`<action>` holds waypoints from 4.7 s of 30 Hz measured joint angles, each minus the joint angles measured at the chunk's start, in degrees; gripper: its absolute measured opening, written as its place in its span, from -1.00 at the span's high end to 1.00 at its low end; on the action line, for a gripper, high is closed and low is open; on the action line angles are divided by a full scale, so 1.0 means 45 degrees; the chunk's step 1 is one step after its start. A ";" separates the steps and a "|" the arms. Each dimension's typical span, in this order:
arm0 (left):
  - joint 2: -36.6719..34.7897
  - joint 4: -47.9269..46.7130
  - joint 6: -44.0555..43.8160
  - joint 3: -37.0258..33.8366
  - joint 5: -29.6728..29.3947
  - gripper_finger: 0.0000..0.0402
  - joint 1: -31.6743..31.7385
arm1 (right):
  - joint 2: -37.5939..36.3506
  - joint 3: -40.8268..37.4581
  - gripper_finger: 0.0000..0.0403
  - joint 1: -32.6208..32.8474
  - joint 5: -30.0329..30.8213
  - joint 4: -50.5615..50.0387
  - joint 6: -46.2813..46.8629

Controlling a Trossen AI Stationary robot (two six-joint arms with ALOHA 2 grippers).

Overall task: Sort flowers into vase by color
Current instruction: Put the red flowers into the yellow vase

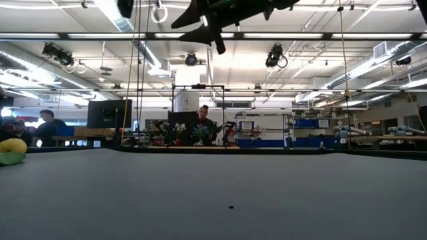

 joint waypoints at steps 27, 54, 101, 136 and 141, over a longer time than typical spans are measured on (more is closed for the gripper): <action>-0.2812 -0.7453 0.3234 -0.0005 0.3970 0.97 -0.0186 | -0.0276 -0.2157 0.09 0.0879 0.3997 0.2526 0.3786; -0.5334 -1.0899 0.6779 -0.2691 1.1253 0.97 -0.0186 | 0.1540 -0.2380 0.09 0.5415 1.1916 0.5693 0.8544; -0.6723 -1.0196 0.3663 -0.2856 0.9887 0.97 -0.1617 | 0.3250 -0.1030 0.09 0.5562 1.0019 0.5549 0.9553; -0.8339 -0.4261 -0.1183 -0.4390 1.0126 0.97 -0.1565 | 0.3236 -0.1035 0.09 0.5440 0.9349 0.5358 0.9454; -0.6920 -0.3060 -0.1323 -0.4551 1.0247 0.97 -0.2700 | 0.3236 -0.1035 0.09 0.5440 0.9382 0.5377 0.9464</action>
